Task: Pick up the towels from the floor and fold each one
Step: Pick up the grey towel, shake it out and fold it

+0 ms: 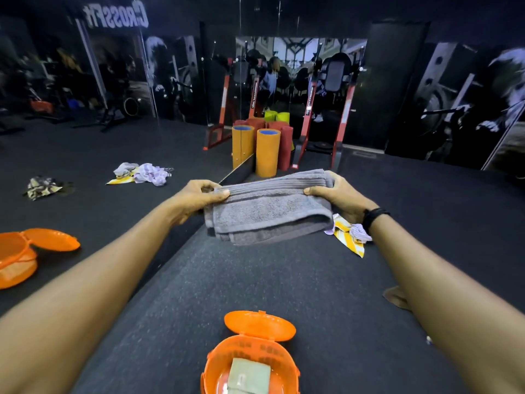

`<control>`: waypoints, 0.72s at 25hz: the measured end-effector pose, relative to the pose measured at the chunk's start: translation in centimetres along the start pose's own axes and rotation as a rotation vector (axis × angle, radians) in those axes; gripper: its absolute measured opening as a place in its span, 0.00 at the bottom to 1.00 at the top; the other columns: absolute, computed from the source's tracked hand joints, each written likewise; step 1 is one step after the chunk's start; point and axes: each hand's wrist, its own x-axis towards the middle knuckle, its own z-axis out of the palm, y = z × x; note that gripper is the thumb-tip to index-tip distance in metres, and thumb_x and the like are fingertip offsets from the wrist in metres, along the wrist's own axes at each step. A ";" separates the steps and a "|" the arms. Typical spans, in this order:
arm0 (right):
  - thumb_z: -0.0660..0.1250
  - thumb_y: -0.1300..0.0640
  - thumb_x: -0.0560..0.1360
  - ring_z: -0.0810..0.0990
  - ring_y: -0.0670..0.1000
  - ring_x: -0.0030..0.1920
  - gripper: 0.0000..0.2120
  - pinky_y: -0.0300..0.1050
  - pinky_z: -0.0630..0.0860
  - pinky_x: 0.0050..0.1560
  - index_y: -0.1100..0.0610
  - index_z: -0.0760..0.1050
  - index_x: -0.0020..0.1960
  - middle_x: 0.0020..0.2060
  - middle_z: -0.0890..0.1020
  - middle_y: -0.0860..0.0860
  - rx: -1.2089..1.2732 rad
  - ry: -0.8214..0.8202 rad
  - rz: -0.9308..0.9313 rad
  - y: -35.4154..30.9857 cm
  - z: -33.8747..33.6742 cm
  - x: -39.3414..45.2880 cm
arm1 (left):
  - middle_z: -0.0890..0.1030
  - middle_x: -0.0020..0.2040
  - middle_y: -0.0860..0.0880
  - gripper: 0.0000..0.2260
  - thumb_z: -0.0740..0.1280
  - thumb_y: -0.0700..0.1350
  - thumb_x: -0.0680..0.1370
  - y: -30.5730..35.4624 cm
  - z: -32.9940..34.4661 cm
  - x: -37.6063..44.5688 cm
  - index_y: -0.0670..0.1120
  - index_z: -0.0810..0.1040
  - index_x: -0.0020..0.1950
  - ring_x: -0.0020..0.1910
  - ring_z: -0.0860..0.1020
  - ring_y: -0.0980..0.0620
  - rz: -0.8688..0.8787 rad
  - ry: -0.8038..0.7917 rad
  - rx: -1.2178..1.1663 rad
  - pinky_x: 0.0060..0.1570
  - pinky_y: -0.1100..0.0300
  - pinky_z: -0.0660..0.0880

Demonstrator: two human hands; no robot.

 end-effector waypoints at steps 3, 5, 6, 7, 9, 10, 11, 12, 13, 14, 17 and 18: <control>0.75 0.62 0.69 0.81 0.52 0.50 0.20 0.52 0.79 0.54 0.61 0.72 0.57 0.51 0.82 0.57 -0.105 -0.054 0.041 1.9 0.7 0.9 | 0.79 0.41 0.48 0.09 0.74 0.47 0.73 -2.3 1.1 0.3 0.45 0.80 0.49 0.38 0.75 0.56 -0.026 0.035 0.133 0.38 0.63 0.70; 0.76 0.59 0.68 0.80 0.52 0.48 0.21 0.52 0.78 0.52 0.62 0.72 0.56 0.49 0.82 0.57 -0.244 -0.068 0.073 4.2 1.6 1.9 | 0.79 0.39 0.48 0.10 0.74 0.46 0.73 -4.6 2.1 0.8 0.44 0.79 0.51 0.37 0.74 0.56 -0.041 0.039 0.220 0.41 0.62 0.71; 0.77 0.58 0.68 0.79 0.51 0.47 0.21 0.49 0.77 0.49 0.62 0.72 0.55 0.47 0.81 0.56 -0.320 -0.069 0.093 5.7 2.3 2.3 | 0.80 0.40 0.47 0.11 0.75 0.46 0.72 -6.1 2.6 1.2 0.44 0.79 0.51 0.37 0.75 0.55 -0.057 0.016 0.264 0.43 0.61 0.72; 0.77 0.57 0.67 0.77 0.50 0.45 0.21 0.46 0.75 0.46 0.63 0.72 0.54 0.45 0.79 0.54 -0.401 -0.069 0.119 7.3 3.0 2.8 | 0.81 0.42 0.46 0.12 0.75 0.48 0.71 -7.8 3.0 1.7 0.45 0.79 0.51 0.38 0.76 0.54 -0.079 -0.016 0.306 0.46 0.59 0.74; 0.77 0.54 0.67 0.73 0.49 0.42 0.20 0.43 0.70 0.40 0.60 0.71 0.51 0.41 0.75 0.51 -0.540 -0.069 0.181 10.8 4.3 3.5 | 0.82 0.46 0.46 0.14 0.76 0.51 0.69 -11.3 3.8 2.9 0.48 0.79 0.50 0.43 0.78 0.52 -0.131 -0.068 0.388 0.52 0.55 0.76; 0.77 0.53 0.66 0.72 0.50 0.42 0.20 0.44 0.69 0.40 0.58 0.70 0.49 0.41 0.74 0.50 -0.587 -0.066 0.216 12.4 4.8 3.7 | 0.82 0.47 0.47 0.15 0.76 0.51 0.69 -12.7 4.1 3.3 0.48 0.79 0.52 0.45 0.79 0.51 -0.144 -0.094 0.425 0.54 0.55 0.77; 0.77 0.53 0.66 0.72 0.51 0.43 0.20 0.46 0.69 0.41 0.57 0.69 0.48 0.41 0.74 0.51 -0.624 -0.060 0.261 14.4 5.4 4.0 | 0.81 0.48 0.47 0.16 0.76 0.51 0.70 -14.4 4.5 4.0 0.47 0.79 0.54 0.46 0.79 0.50 -0.150 -0.123 0.449 0.54 0.55 0.77; 0.78 0.52 0.65 0.72 0.52 0.45 0.21 0.47 0.69 0.44 0.57 0.69 0.49 0.44 0.74 0.52 -0.661 -0.052 0.310 16.6 5.8 4.4 | 0.81 0.50 0.46 0.17 0.75 0.50 0.71 -16.1 4.8 4.7 0.45 0.79 0.56 0.48 0.79 0.50 -0.154 -0.157 0.464 0.54 0.55 0.77; 0.78 0.52 0.65 0.72 0.54 0.47 0.22 0.47 0.69 0.45 0.59 0.70 0.51 0.46 0.75 0.53 -0.697 -0.047 0.367 18.8 6.2 4.5 | 0.81 0.51 0.46 0.18 0.74 0.49 0.72 -17.8 5.2 5.3 0.44 0.78 0.58 0.49 0.79 0.50 -0.165 -0.207 0.468 0.52 0.56 0.76; 0.77 0.52 0.66 0.72 0.54 0.48 0.24 0.46 0.68 0.46 0.60 0.71 0.53 0.48 0.75 0.55 -0.726 -0.042 0.429 21.2 6.6 4.5 | 0.80 0.52 0.47 0.18 0.74 0.49 0.73 -19.8 5.4 5.9 0.43 0.77 0.59 0.49 0.78 0.51 -0.187 -0.261 0.470 0.51 0.58 0.75; 0.75 0.54 0.69 0.73 0.58 0.53 0.20 0.45 0.65 0.45 0.61 0.69 0.53 0.52 0.76 0.59 -0.747 -0.001 0.584 28.5 7.2 4.0 | 0.79 0.53 0.47 0.17 0.73 0.48 0.73 -26.1 5.8 7.9 0.43 0.77 0.59 0.51 0.78 0.51 -0.249 -0.355 0.469 0.52 0.59 0.74; 0.73 0.56 0.70 0.73 0.59 0.55 0.18 0.45 0.65 0.45 0.60 0.67 0.52 0.52 0.75 0.60 -0.741 0.020 0.626 30.8 7.3 3.6 | 0.80 0.53 0.46 0.17 0.74 0.48 0.73 -28.1 6.0 8.3 0.44 0.77 0.58 0.51 0.78 0.50 -0.270 -0.368 0.471 0.53 0.57 0.75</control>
